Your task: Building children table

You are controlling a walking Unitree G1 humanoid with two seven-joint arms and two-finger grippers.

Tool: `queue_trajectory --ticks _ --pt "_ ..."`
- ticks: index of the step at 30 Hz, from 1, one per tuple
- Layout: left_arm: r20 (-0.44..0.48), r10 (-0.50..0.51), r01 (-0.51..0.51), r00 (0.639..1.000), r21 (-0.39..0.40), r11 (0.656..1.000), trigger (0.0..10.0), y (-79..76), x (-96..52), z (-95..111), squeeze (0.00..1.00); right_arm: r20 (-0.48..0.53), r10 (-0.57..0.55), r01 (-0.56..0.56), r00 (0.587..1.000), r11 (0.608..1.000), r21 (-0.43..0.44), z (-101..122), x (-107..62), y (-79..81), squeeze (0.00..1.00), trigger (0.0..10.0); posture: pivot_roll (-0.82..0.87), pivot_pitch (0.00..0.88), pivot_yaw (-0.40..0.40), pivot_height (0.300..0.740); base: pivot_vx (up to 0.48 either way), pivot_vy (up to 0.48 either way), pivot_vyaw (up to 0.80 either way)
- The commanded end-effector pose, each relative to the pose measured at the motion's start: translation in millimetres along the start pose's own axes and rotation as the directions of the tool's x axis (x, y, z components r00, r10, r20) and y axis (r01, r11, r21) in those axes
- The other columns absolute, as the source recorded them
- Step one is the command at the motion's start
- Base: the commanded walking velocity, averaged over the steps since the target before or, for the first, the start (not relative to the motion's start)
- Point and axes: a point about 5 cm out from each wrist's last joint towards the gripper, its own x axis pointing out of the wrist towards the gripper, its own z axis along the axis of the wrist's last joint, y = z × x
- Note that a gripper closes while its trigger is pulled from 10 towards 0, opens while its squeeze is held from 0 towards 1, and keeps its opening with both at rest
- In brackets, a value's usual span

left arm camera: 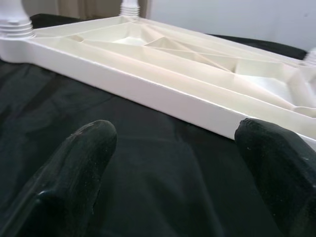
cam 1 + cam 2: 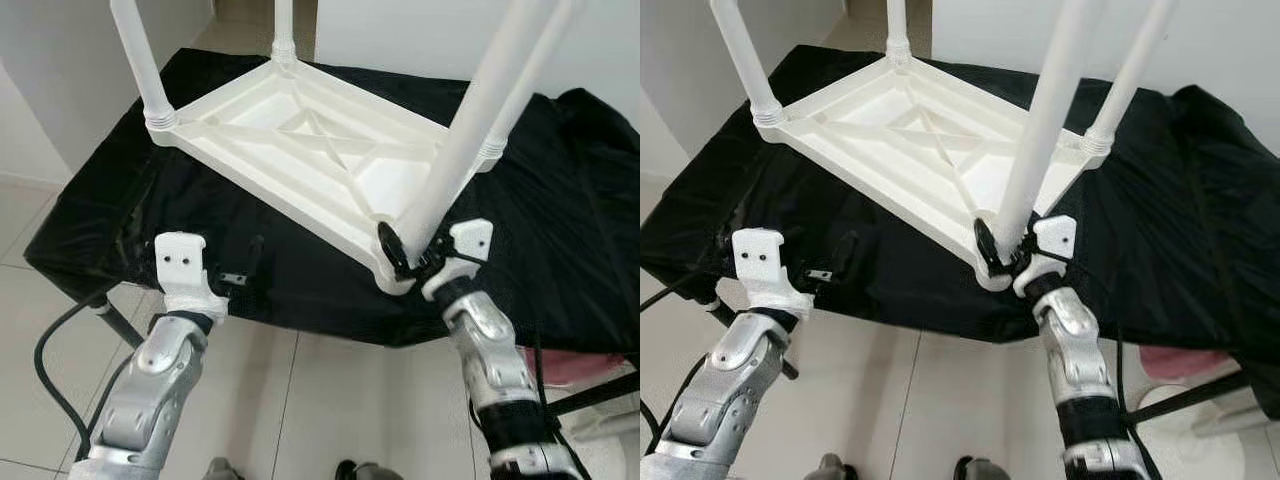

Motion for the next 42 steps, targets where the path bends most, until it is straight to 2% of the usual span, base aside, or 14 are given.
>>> queue_trajectory --ticks 1,6,10,12,18,23,25,28,29,30,33,35,37,42 --pt "-0.017 -0.137 0.137 0.99 0.009 0.991 10.0 -7.1 -0.1 -4.1 0.0 -0.002 -0.05 0.05 0.999 0.999 0.001 -2.2 1.3 -12.3 0.0 10.0 0.06 0.144 -0.018 0.74 0.0 0.0 0.0" --pt "-0.017 -0.136 0.136 0.991 0.008 0.991 10.0 -7.3 1.1 -4.8 0.0 -0.026 0.012 -0.011 1.0 1.0 0.011 -7.2 12.8 -5.1 0.0 10.0 0.06 0.144 -0.012 0.74 0.0 0.0 0.0" --pt "-0.014 -0.147 0.147 0.989 0.004 0.989 10.0 -10.4 3.3 -4.5 0.0 -0.047 0.124 -0.122 0.991 0.991 0.046 -12.5 35.7 20.4 0.0 10.0 0.06 0.144 -0.009 0.74 0.0 0.0 0.0" --pt "-0.015 -0.146 0.146 0.989 0.005 0.989 10.0 -10.2 3.7 -4.8 0.0 -0.056 0.146 -0.143 0.988 0.988 0.048 -15.5 41.0 27.1 0.0 10.0 0.06 0.145 -0.009 0.74 0.0 0.0 0.0" --pt "-0.017 -0.144 0.144 0.989 0.005 0.99 10.0 -10.0 3.2 -5.2 0.0 -0.07 0.163 -0.159 0.984 0.985 0.061 -21.4 47.7 38.2 0.0 10.0 0.07 0.15 -0.01 0.74 0.0 0.0 0.0" --pt "-0.026 -0.148 0.148 0.989 0.006 0.989 10.0 -11.0 1.3 -6.2 0.0 -0.036 0.119 -0.116 0.992 0.989 0.089 -19.3 45.9 36.0 0.0 10.0 0.07 0.155 -0.019 0.74 0.0 0.0 0.0" --pt "-0.028 -0.147 0.147 0.989 0.006 0.989 10.0 -10.8 0.4 -6.7 0.0 -0.021 0.095 -0.092 0.995 0.992 0.091 -20.1 41.0 32.1 0.0 10.0 0.08 0.158 -0.021 0.74 0.0 0.0 0.0" --pt "-0.04 -0.152 0.152 0.988 -0.004 0.988 10.0 -11.1 -2.0 -8.5 0.0 0.019 0.022 -0.023 1.0 0.997 0.075 -22.1 20.7 21.4 0.0 10.0 0.07 0.163 -0.024 0.74 0.0 0.0 0.0" --pt "-0.04 -0.152 0.152 0.988 -0.004 0.988 10.0 -11.1 -2.0 -8.5 0.0 0.019 0.022 -0.023 1.0 0.997 0.075 -22.1 20.7 21.4 0.0 10.0 0.07 0.163 -0.024 0.74 0.0 0.0 0.0" --pt "-0.053 -0.161 0.161 0.986 -0.004 0.987 10.0 -11.9 -3.2 -10.5 0.0 0.03 0.01 -0.012 1.0 0.997 0.07 -21.3 9.4 18.7 0.0 10.0 0.06 0.163 -0.024 0.74 0.0 0.0 0.0" --pt "-0.074 -0.175 0.174 0.982 -0.019 0.985 10.0 -13.0 -4.6 -13.0 0.0 0.039 0.004 -0.007 0.999 0.997 0.081 -20.2 -0.4 17.6 0.0 10.0 0.05 0.162 -0.022 0.74 0.0 0.0 0.0" --pt "-0.088 -0.166 0.162 0.982 -0.048 0.986 10.0 -11.3 -10.4 -14.7 0.0 0.036 -0.041 0.038 0.999 0.996 0.081 -17.3 -31.8 14.4 0.0 10.0 0.04 0.162 -0.019 0.74 0.0 0.0 0.0" --pt "-0.085 -0.147 0.141 0.985 -0.074 0.987 10.0 -8.8 -14.2 -14.6 0.0 0.03 -0.087 0.085 0.996 0.994 0.062 -15.3 -50.0 13.3 0.0 10.0 0.04 0.162 -0.019 0.74 0.0 0.0 0.0" --pt "-0.087 -0.137 0.129 0.987 -0.094 0.987 10.0 -7.7 -15.7 -14.8 0.0 0.028 -0.117 0.115 0.993 0.992 0.057 -14.4 -56.5 12.9 0.0 10.0 0.04 0.162 -0.019 0.74 0.0 0.0 0.0"
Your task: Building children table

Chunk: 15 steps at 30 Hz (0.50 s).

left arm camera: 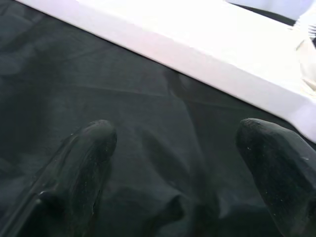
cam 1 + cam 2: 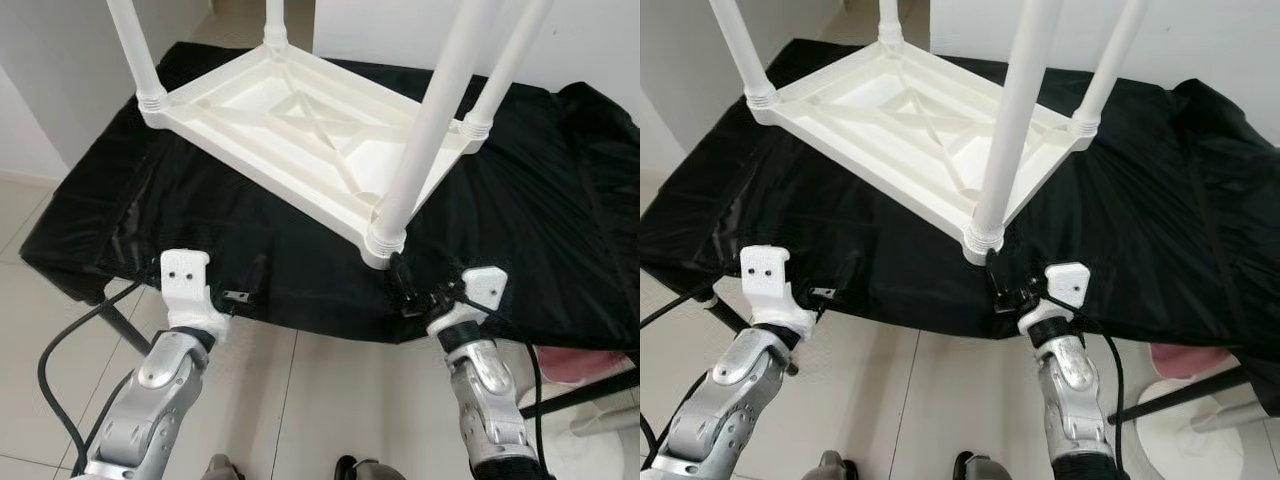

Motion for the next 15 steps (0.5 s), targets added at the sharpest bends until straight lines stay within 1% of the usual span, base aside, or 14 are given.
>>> queue_trajectory --ticks 1,2,3,4,6,8,9,10,11,13,14,15 --pt "0.001 -0.124 0.124 0.992 -0.001 0.992 10.0 -6.2 -4.8 1.5 0.0 -0.013 -0.047 0.046 0.999 0.999 -0.01 0.7 -6.8 -0.6 0.0 10.0 0.04 0.156 -0.02 0.74 0.0 0.0 0.0" --pt "0.001 -0.124 0.124 0.992 -0.001 0.992 10.0 -6.2 -4.8 1.5 0.0 -0.013 -0.047 0.046 0.999 0.999 -0.01 0.7 -6.8 -0.6 0.0 10.0 0.04 0.156 -0.02 0.74 0.0 0.0 0.0" --pt "0.007 -0.124 0.124 0.992 0.002 0.992 10.0 -6.2 -6.2 2.4 0.0 -0.018 -0.083 0.083 0.996 0.996 -0.022 2.2 -11.5 -1.2 0.0 10.0 0.04 0.156 -0.02 0.74 0.0 0.0 0.0" --pt "0.007 -0.124 0.124 0.992 0.002 0.992 10.0 -6.2 -6.2 2.4 0.0 -0.018 -0.083 0.083 0.996 0.996 -0.022 2.2 -11.5 -1.2 0.0 10.0 0.04 0.156 -0.02 0.74 0.0 0.0 0.0" --pt "0.014 -0.105 0.104 0.994 0.03 0.994 10.0 -4.5 -11.4 1.8 0.0 -0.006 -0.17 0.17 0.985 0.983 -0.069 7.6 -23.2 -1.0 0.0 10.0 0.04 0.142 -0.027 0.74 0.0 0.0 0.0" --pt "0.014 -0.105 0.104 0.994 0.03 0.994 10.0 -4.5 -11.4 1.8 0.0 -0.006 -0.17 0.17 0.985 0.983 -0.069 7.6 -23.2 -1.0 0.0 10.0 0.04 0.142 -0.027 0.74 0.0 0.0 0.0" --pt "0.031 -0.082 0.082 0.996 0.014 0.997 10.0 -1.9 -13.9 2.9 0.0 0.003 -0.191 0.191 0.982 0.978 -0.081 11.2 -24.7 2.7 0.0 10.0 0.03 0.138 -0.024 0.74 0.0 0.0 0.0" --pt "0.049 -0.058 0.057 0.997 0.024 0.998 10.0 0.8 -15.3 4.7 0.0 0.005 -0.19 0.19 0.982 0.979 -0.075 13.3 -25.1 7.7 0.0 10.0 0.04 0.135 -0.026 0.74 0.0 0.0 0.0" --pt "0.049 -0.058 0.057 0.997 0.024 0.998 10.0 0.8 -15.3 4.7 0.0 0.005 -0.19 0.19 0.982 0.979 -0.075 13.3 -25.1 7.7 0.0 10.0 0.04 0.135 -0.026 0.74 0.0 0.0 0.0" --pt "0.065 -0.035 0.034 0.997 0.012 0.999 10.0 2.1 -17.7 6.2 0.0 -0.004 -0.16 0.159 0.987 0.985 -0.071 14.5 -26.1 17.4 0.0 10.0 0.04 0.13 -0.027 0.74 0.0 0.0 0.0" --pt "0.065 -0.035 0.034 0.997 0.012 0.999 10.0 2.1 -17.7 6.2 0.0 -0.004 -0.16 0.159 0.987 0.985 -0.071 14.5 -26.1 17.4 0.0 10.0 0.04 0.13 -0.027 0.74 0.0 0.0 0.0" --pt "0.061 -0.044 0.043 0.997 0.008 0.999 10.0 -0.7 -20.5 4.1 0.0 -0.017 -0.134 0.133 0.991 0.989 -0.06 14.0 -26.1 22.1 0.0 10.0 0.05 0.127 -0.032 0.74 0.0 0.0 0.0"
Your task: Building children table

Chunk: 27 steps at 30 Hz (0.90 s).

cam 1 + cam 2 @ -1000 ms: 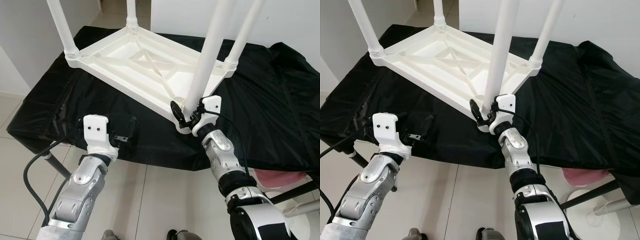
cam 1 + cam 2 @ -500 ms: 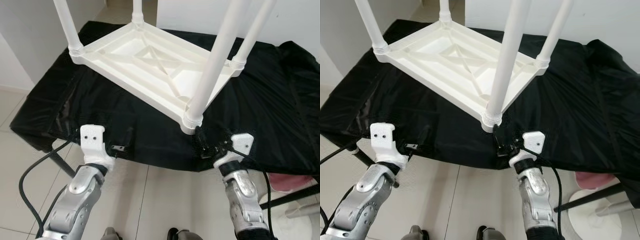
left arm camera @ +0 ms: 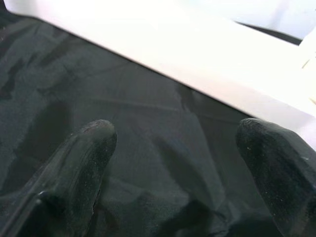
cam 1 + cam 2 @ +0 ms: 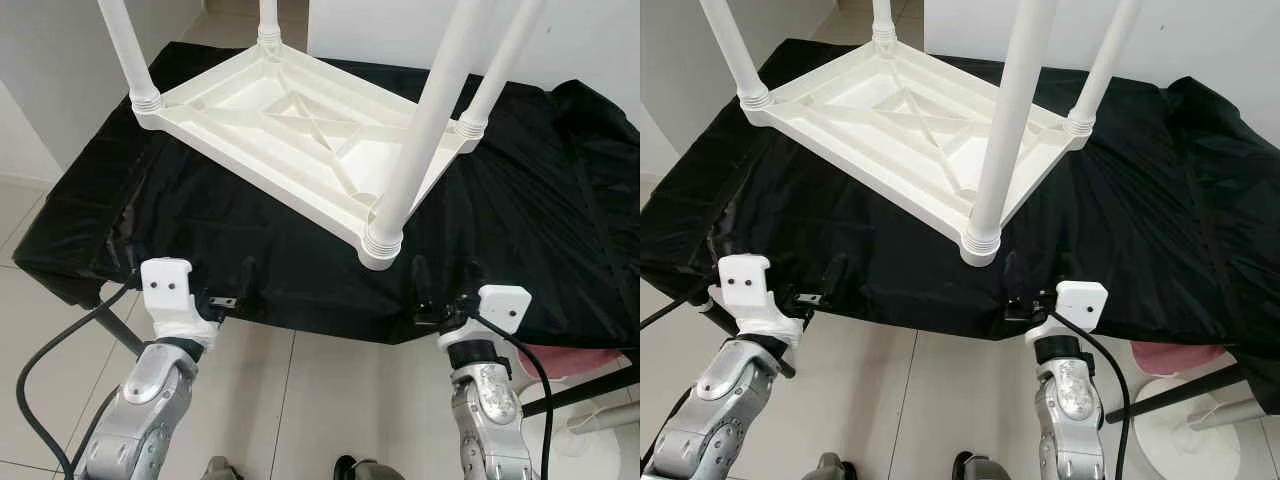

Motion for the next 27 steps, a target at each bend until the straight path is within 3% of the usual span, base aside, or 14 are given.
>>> queue_trajectory --ticks 1,16,27 --pt "-0.004 -0.083 0.083 0.997 -0.001 0.997 10.0 -6.6 -5.5 -2.7 0.0 -0.029 0.019 -0.019 0.999 1.0 0.005 -2.5 -3.8 3.7 0.0 10.0 0.05 0.127 -0.032 0.74 0.0 0.0 0.0" --pt "-0.003 -0.086 0.086 0.996 -0.003 0.996 10.0 -6.8 -9.4 -3.7 0.0 -0.052 0.042 -0.042 0.998 0.999 -0.008 -2.4 -4.8 4.3 0.0 10.0 0.06 0.123 -0.044 0.74 0.0 0.0 0.0" --pt "0.002 -0.082 0.082 0.997 -0.004 0.997 10.0 -6.3 -12.2 -1.5 0.0 -0.077 0.11 -0.109 0.991 0.994 0.014 -2.4 -9.8 10.4 0.0 10.0 0.06 0.134 -0.042 0.74 0.244 0.0 0.0"
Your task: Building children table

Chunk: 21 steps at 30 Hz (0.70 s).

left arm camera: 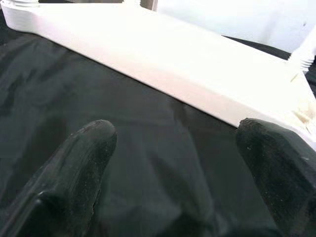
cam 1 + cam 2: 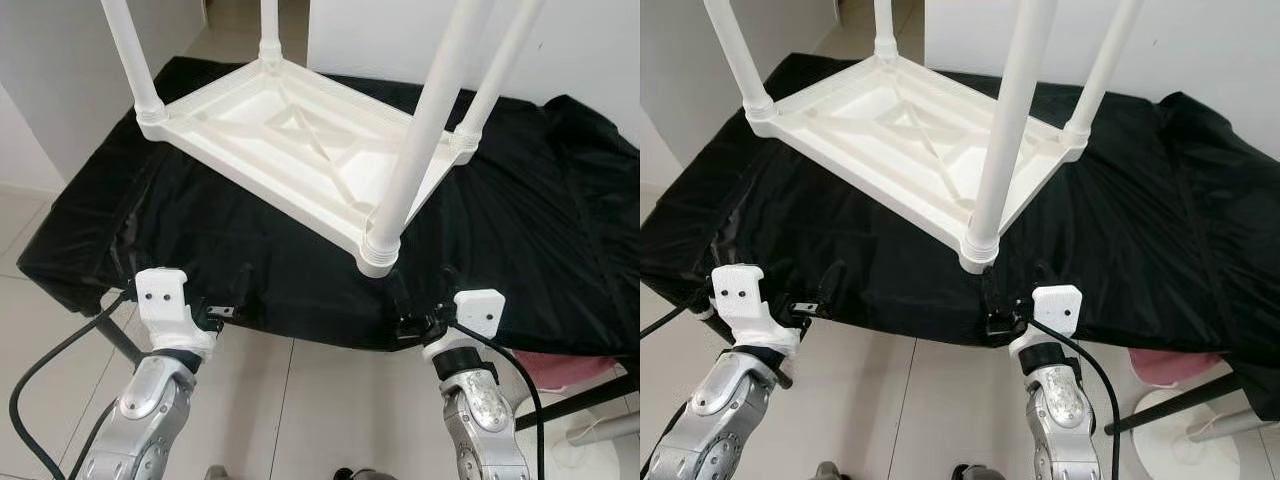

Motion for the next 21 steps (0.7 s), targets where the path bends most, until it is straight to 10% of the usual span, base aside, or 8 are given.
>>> queue_trajectory --ticks 1,21 --pt "-0.005 -0.08 0.08 0.997 0.005 0.997 10.0 -2.9 -3.1 -0.6 0.0 -0.012 0.007 -0.007 1.0 1.0 0.007 -0.3 -2.9 -0.3 0.0 10.0 0.06 0.134 -0.042 0.74 0.247 0.0 0.0" --pt "-0.001 -0.073 0.073 0.997 -0.009 0.997 10.0 -5.9 -6.8 0.6 0.0 -0.038 0.128 -0.127 0.991 0.992 0.016 -1.7 -5.4 4.9 0.0 10.0 0.07 0.146 -0.048 0.74 0.158 0.0 0.0"
